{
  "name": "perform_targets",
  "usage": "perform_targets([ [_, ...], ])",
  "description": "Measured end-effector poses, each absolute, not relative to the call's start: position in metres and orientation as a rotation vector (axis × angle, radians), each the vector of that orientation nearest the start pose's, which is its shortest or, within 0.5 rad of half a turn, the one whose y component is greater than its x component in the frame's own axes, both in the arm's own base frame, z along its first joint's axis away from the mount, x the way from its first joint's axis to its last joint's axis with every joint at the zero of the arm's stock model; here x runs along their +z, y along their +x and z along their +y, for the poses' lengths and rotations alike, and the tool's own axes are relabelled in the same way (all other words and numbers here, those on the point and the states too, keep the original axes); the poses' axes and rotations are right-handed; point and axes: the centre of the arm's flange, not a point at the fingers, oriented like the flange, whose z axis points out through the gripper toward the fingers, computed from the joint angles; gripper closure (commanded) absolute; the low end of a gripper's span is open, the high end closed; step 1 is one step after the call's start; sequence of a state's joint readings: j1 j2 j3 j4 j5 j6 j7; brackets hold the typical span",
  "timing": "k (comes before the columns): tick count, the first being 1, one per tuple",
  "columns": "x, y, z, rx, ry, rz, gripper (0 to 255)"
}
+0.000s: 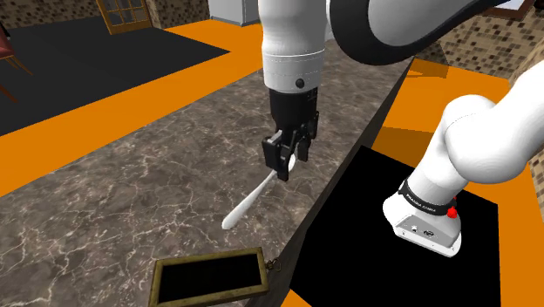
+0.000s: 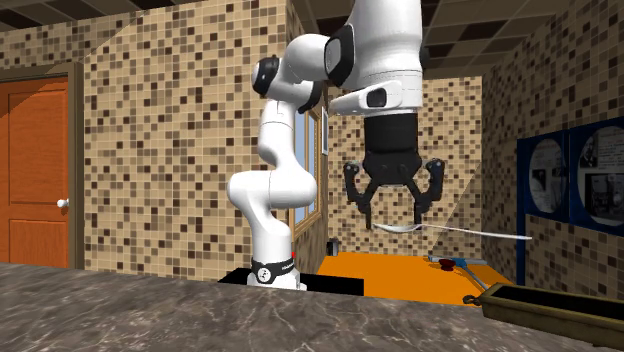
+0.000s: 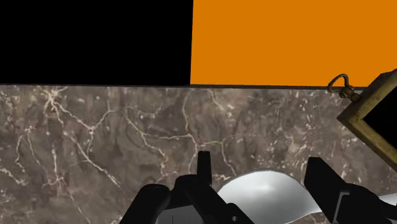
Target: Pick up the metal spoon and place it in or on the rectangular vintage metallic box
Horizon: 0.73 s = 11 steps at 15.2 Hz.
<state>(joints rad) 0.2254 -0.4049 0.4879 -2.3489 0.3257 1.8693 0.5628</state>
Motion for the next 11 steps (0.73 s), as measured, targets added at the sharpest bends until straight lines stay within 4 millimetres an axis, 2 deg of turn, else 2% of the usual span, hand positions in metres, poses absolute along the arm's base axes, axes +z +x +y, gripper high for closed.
perform_targets([
  [10, 0.462, 0.290, 0.436, 0.241, -3.096, 0.009, 255],
  [11, 0.459, 0.289, 0.442, 0.242, -3.096, 0.011, 255],
])
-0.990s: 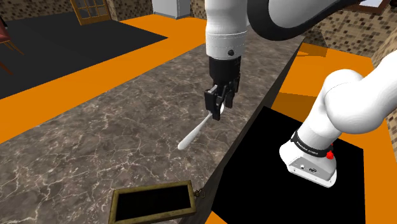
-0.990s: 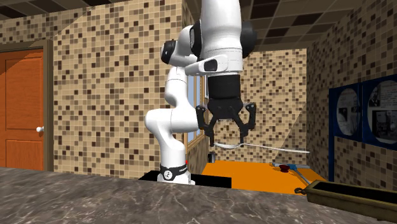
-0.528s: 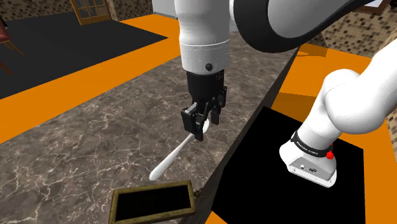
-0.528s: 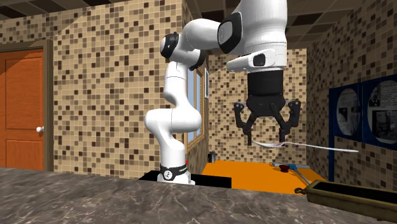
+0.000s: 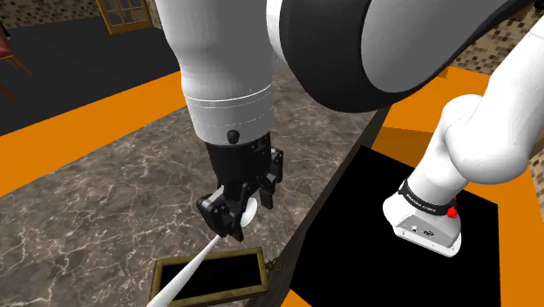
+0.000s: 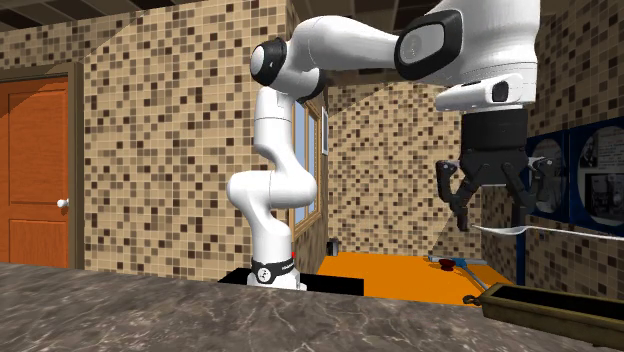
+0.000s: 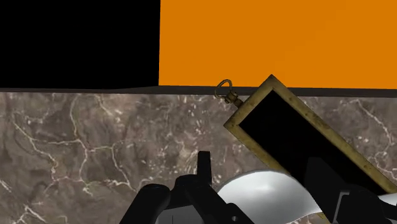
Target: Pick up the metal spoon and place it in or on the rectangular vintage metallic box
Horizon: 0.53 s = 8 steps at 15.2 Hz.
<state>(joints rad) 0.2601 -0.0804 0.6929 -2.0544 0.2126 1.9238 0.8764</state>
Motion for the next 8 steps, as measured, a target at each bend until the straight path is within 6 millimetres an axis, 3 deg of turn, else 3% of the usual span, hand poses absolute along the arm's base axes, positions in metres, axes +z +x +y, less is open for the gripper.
perform_targets([
  [8, 0.421, 0.288, 0.450, 0.242, -3.095, 0.014, 255],
])
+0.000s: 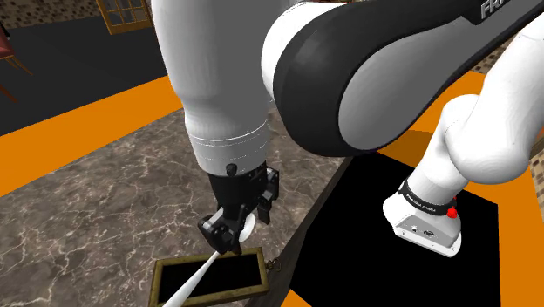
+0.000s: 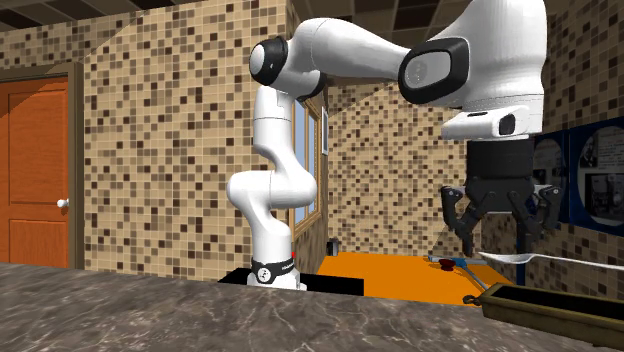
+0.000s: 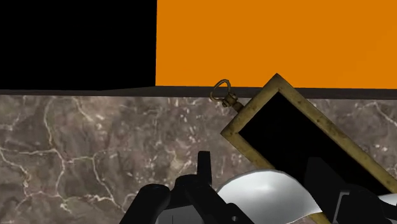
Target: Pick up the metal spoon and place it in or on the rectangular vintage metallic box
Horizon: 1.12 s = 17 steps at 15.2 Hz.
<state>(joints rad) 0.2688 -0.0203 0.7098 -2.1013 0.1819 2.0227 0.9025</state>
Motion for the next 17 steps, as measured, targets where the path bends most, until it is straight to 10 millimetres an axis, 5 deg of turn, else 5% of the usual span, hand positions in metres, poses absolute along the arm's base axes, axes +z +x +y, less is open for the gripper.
perform_targets([
  [6, 0.389, 0.288, 0.449, 0.242, -3.095, 0.014, 255],
  [12, 0.384, 0.288, 0.450, 0.242, -3.095, 0.014, 255],
  [13, 0.384, 0.288, 0.450, 0.242, -3.095, 0.014, 0],
  [17, 0.384, 0.288, 0.450, 0.242, -3.095, 0.014, 0],
])
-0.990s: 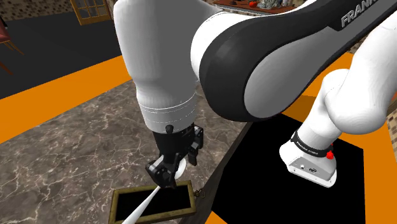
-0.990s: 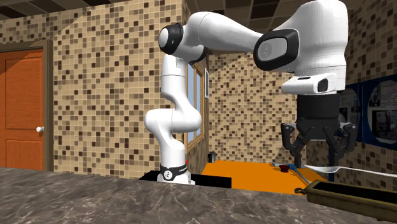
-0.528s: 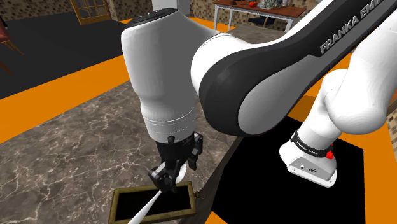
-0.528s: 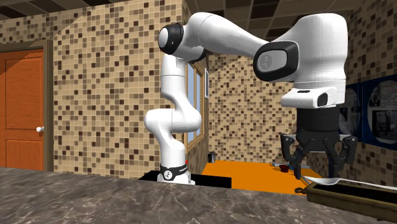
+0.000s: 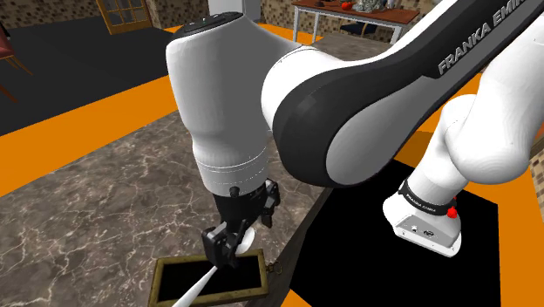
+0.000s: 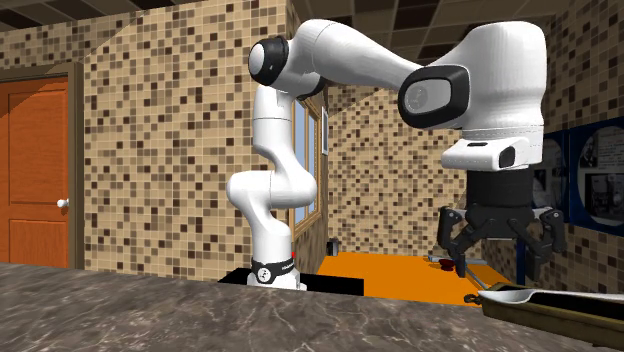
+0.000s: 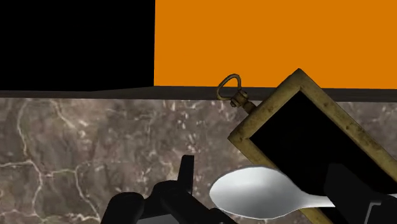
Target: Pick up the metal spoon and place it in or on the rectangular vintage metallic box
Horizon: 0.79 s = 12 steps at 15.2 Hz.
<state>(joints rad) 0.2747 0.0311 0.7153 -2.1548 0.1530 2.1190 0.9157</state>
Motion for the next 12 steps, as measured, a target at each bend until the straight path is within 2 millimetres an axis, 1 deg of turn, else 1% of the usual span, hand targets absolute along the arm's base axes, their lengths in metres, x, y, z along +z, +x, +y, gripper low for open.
perform_targets([
  [2, 0.384, 0.288, 0.450, 0.242, -3.095, 0.014, 0],
  [3, 0.389, 0.289, 0.450, 0.241, -3.095, 0.014, 0],
  [4, 0.399, 0.288, 0.450, 0.241, -3.094, 0.015, 0],
  [6, 0.424, 0.292, 0.446, 0.240, -3.094, 0.014, 0],
  [7, 0.428, 0.294, 0.447, 0.240, -3.094, 0.014, 0],
  [9, 0.432, 0.296, 0.448, 0.241, -3.095, 0.014, 0],
  [12, 0.433, 0.296, 0.448, 0.242, -3.095, 0.014, 0],
])
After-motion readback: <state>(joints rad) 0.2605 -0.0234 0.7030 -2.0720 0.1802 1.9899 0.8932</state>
